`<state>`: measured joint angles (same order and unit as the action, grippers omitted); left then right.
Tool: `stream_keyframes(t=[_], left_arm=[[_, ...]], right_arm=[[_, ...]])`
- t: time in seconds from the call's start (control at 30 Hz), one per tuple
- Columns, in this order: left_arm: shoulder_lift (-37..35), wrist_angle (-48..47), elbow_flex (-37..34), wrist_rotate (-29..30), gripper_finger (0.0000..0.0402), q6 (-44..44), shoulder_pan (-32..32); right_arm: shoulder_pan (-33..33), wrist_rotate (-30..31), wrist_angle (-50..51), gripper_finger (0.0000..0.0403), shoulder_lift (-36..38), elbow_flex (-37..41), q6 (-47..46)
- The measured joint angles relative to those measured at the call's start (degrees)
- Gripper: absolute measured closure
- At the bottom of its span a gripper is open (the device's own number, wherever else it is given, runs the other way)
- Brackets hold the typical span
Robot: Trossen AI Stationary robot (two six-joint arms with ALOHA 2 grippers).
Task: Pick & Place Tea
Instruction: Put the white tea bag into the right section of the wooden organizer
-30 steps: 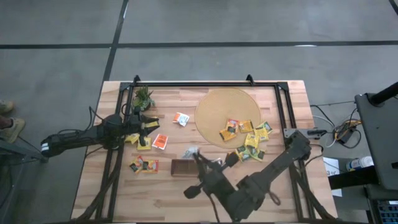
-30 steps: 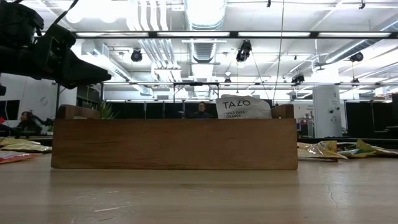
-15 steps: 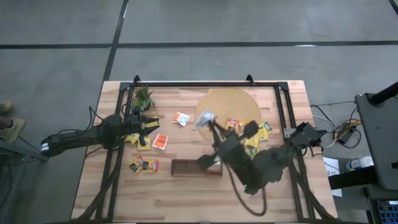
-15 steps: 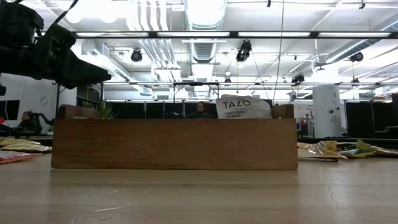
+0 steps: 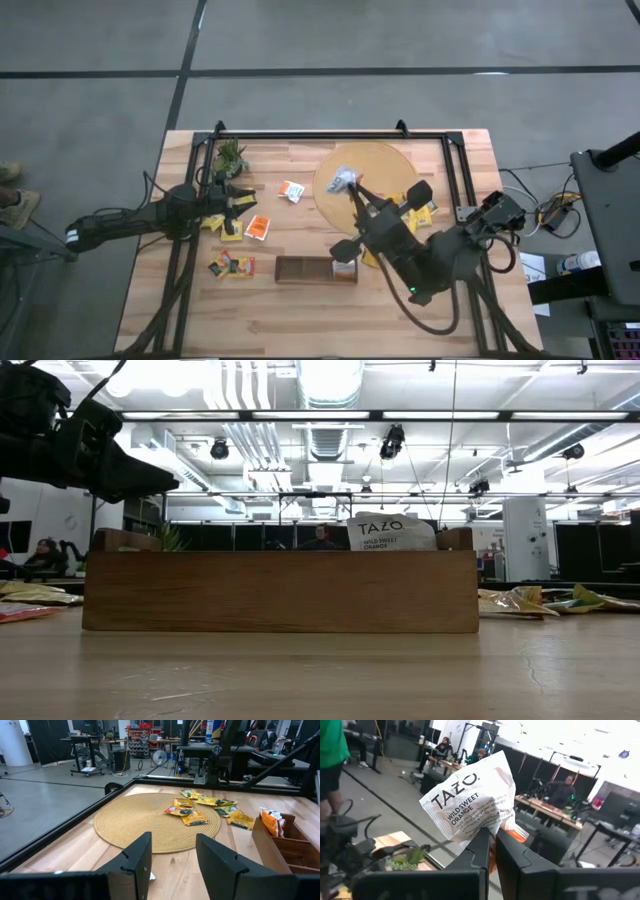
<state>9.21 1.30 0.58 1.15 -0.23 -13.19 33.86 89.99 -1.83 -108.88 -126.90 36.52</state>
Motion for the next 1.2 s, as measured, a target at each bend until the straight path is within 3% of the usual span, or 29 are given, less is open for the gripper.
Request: stream_keyframes(t=[0.53, 0.83, 1.2], left_arm=[[0.0, 0.0, 0.0, 0.0, 0.0255, 0.0, 0.0], [0.0, 0.0, 0.0, 0.0, 0.0255, 0.0, 0.0], [0.0, 0.0, 0.0, 0.0, 0.0255, 0.0, 0.0]], right_arm=[[-0.4, 0.0, -0.1, 0.039, -0.1, 3.2, -14.3], [-1.1, 0.0, -0.3, 0.039, 0.1, -1.3, -8.1], [-3.8, 0.0, -0.8, 0.0391, 0.1, -1.0, -6.2]])
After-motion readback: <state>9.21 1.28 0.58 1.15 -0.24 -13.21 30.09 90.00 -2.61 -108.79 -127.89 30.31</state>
